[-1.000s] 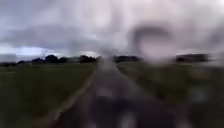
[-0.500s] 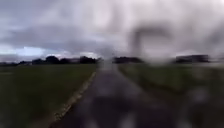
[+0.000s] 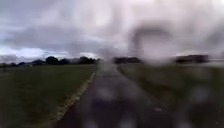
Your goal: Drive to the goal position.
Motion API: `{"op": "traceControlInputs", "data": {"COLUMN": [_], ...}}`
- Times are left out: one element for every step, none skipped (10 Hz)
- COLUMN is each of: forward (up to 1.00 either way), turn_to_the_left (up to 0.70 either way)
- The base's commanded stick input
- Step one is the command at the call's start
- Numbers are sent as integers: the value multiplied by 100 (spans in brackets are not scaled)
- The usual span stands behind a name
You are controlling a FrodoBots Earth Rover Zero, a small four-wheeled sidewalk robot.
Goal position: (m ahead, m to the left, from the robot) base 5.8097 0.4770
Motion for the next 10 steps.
{"op": "traceControlInputs", "data": {"forward": [70,70,70,70,70,70,70,70,70,70], "turn_to_the_left": [0,0,0,0,0,0,0,0,0,0]}}
